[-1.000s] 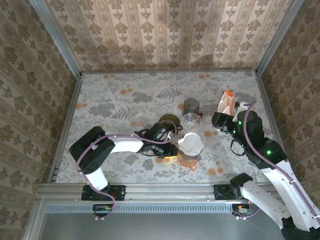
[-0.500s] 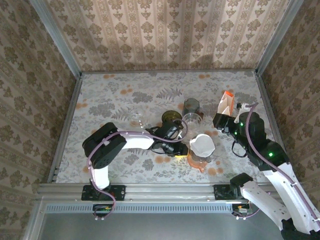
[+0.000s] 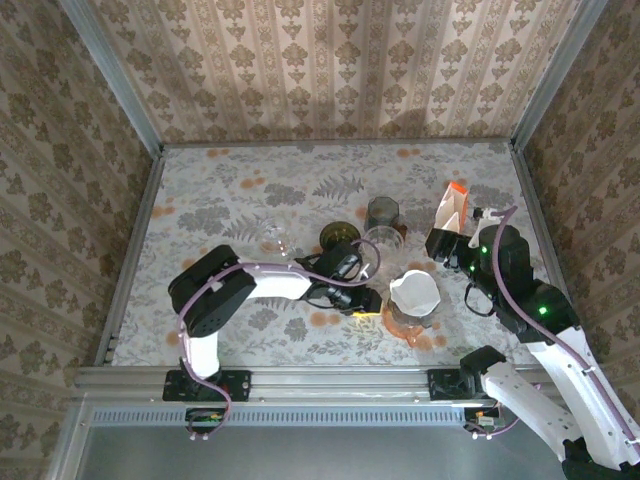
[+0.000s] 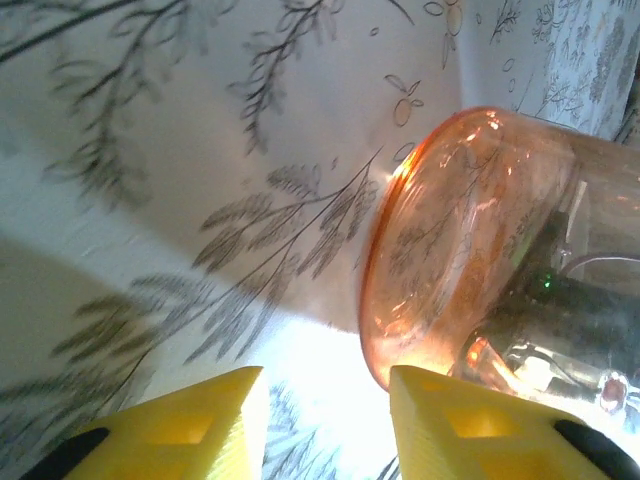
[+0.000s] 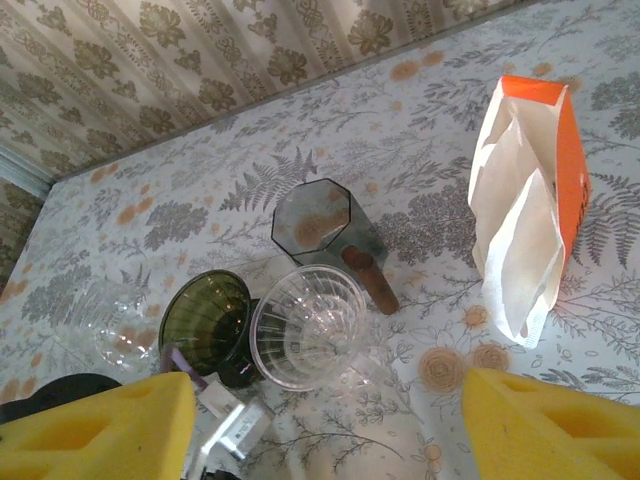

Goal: Place the coffee filter in the dripper

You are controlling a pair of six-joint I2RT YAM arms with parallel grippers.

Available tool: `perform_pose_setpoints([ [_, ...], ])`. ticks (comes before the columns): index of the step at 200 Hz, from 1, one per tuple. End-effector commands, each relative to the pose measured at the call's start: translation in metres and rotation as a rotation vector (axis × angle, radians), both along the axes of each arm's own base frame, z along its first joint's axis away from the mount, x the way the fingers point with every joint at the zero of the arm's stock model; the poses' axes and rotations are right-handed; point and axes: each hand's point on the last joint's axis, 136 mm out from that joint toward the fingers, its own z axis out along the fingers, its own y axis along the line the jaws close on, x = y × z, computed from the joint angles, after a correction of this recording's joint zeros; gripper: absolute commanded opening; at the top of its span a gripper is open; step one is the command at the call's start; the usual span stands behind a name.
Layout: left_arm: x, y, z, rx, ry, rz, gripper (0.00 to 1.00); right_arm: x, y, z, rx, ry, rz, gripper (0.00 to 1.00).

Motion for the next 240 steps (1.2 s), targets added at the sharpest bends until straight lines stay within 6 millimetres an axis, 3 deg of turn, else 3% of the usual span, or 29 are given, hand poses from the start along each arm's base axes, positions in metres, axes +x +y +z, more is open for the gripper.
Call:
perform_pose_setpoints([
  [1, 0.012, 0.009, 0.032, -0.06, -0.086, 0.025, 0.44, 0.003, 0.008, 0.009, 0.018, -0.01, 0.041, 0.74],
  [21, 0.018, 0.018, 0.06, -0.091, -0.157, 0.038, 0.49, 0.01, 0.024, 0.013, 0.048, -0.007, 0.106, 0.74],
  [46, 0.025, 0.038, 0.109, -0.123, -0.316, 0.066, 0.6, 0.024, 0.053, 0.013, 0.082, 0.027, 0.216, 0.75],
  [82, 0.037, 0.108, 0.152, -0.063, -0.518, 0.216, 0.79, 0.042, 0.112, 0.0, 0.025, 0.097, 0.368, 0.75],
  [124, 0.052, 0.202, 0.172, -0.032, -0.61, 0.455, 1.0, 0.046, 0.211, -0.025, -0.12, 0.186, 0.591, 0.76],
  [149, 0.051, 0.235, 0.18, -0.013, -0.654, 0.539, 1.0, 0.048, 0.264, -0.058, -0.182, 0.259, 0.679, 0.76],
  [168, 0.05, 0.247, 0.184, -0.019, -0.672, 0.562, 1.0, 0.054, 0.296, -0.084, -0.223, 0.312, 0.712, 0.77],
  [194, 0.048, 0.26, 0.187, 0.002, -0.689, 0.586, 0.99, 0.078, 0.313, -0.119, -0.296, 0.363, 0.667, 0.74],
  [240, 0.045, 0.269, 0.191, 0.015, -0.717, 0.587, 0.98, 0.104, 0.331, -0.153, -0.389, 0.416, 0.662, 0.69],
])
